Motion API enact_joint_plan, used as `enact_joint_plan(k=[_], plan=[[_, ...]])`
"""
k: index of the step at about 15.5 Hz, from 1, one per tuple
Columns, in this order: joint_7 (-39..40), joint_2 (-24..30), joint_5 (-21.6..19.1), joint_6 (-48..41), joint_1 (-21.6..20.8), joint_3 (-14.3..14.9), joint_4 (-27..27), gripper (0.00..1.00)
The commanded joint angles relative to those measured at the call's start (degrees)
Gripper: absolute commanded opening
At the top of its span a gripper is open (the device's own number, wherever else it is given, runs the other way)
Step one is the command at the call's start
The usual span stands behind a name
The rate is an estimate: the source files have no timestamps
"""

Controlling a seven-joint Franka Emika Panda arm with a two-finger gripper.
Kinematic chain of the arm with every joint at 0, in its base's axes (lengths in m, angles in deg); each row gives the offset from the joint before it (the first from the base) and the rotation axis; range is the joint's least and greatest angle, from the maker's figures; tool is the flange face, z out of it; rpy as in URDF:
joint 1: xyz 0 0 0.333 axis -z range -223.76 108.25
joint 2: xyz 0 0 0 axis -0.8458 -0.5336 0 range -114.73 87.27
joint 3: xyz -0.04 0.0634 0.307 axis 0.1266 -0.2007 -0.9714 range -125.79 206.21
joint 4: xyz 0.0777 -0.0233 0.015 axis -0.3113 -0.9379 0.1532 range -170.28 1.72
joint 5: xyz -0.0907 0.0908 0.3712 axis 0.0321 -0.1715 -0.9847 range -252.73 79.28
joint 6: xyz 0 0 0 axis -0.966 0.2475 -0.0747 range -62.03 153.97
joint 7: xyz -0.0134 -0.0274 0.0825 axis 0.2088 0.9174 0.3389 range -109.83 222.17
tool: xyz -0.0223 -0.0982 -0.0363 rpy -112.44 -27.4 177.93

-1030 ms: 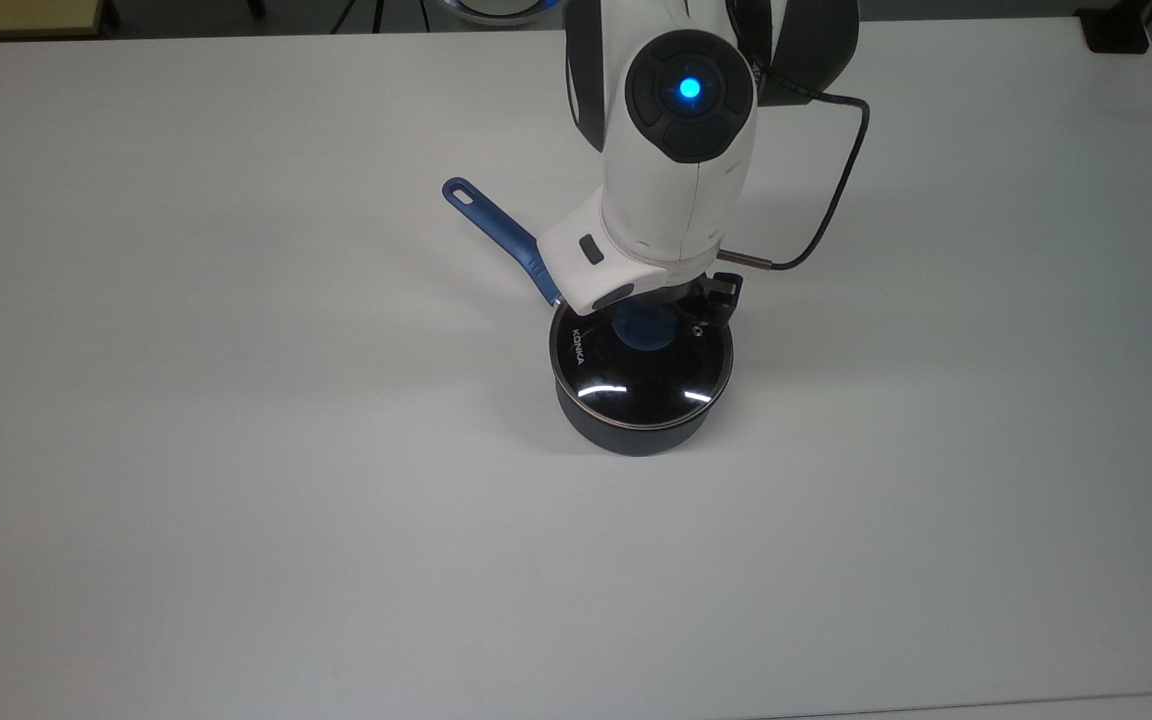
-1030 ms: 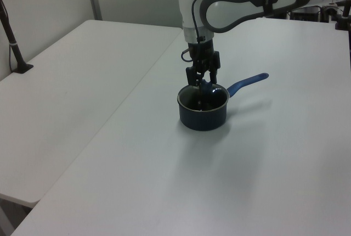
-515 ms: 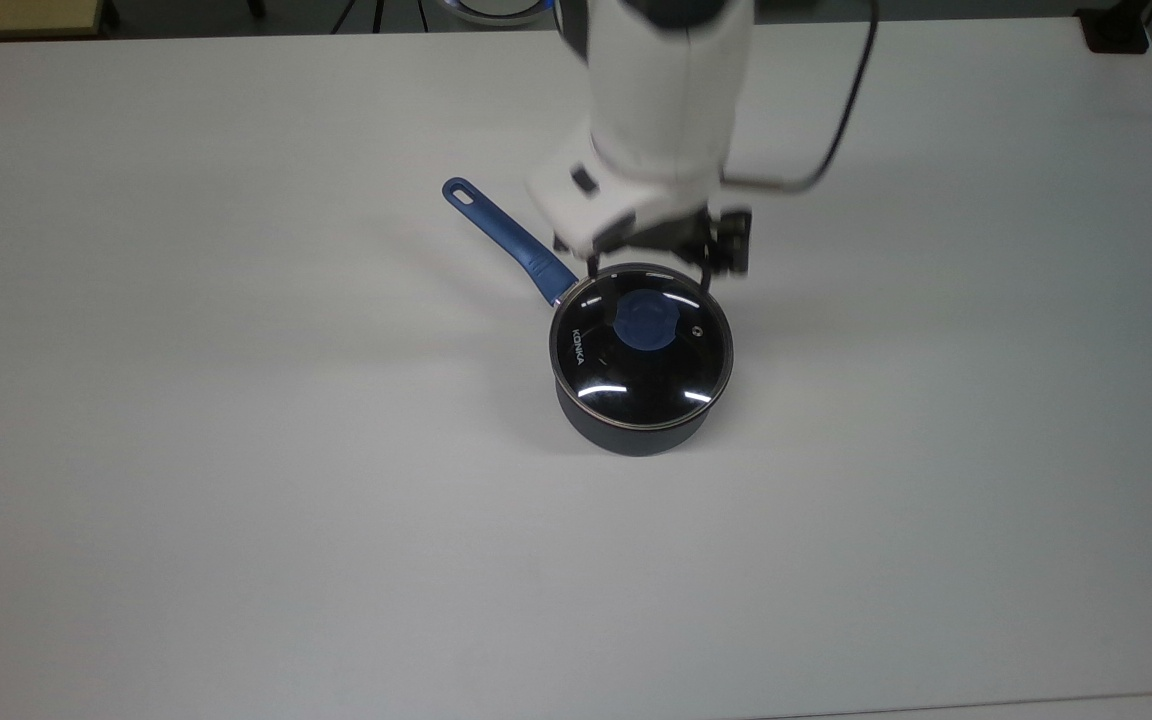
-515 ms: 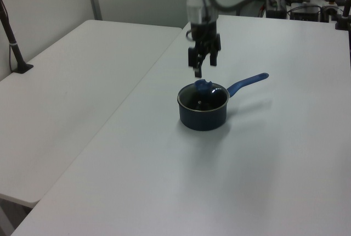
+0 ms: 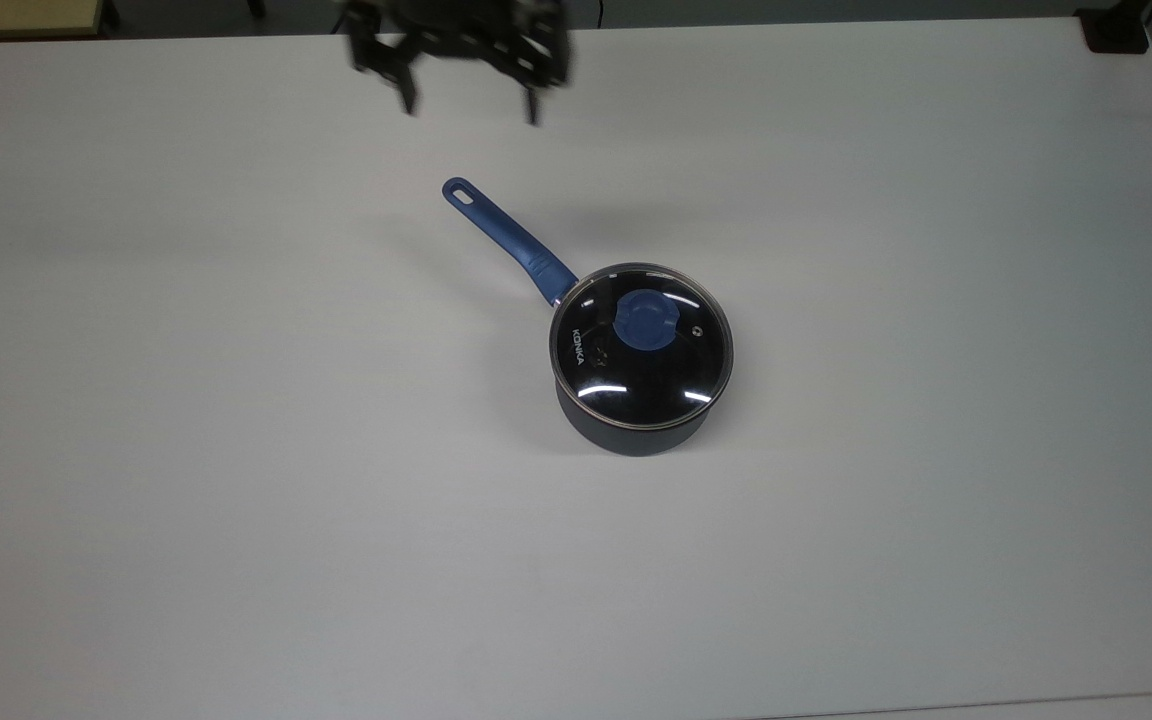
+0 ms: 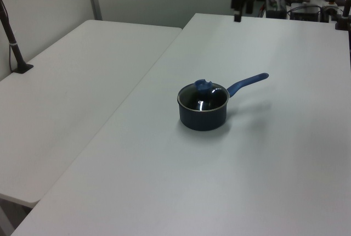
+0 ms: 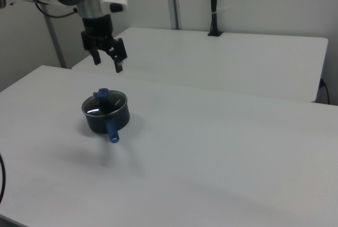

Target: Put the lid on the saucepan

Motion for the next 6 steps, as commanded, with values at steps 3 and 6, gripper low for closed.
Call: enact_joint_plan(k=[3, 6], plan=[[1.0, 2.4, 4.1, 0.8, 4.7, -2.9, -4.2, 1.00], [1.1, 2.2, 4.1, 0.6, 5.0, -2.7, -4.0, 1.00]])
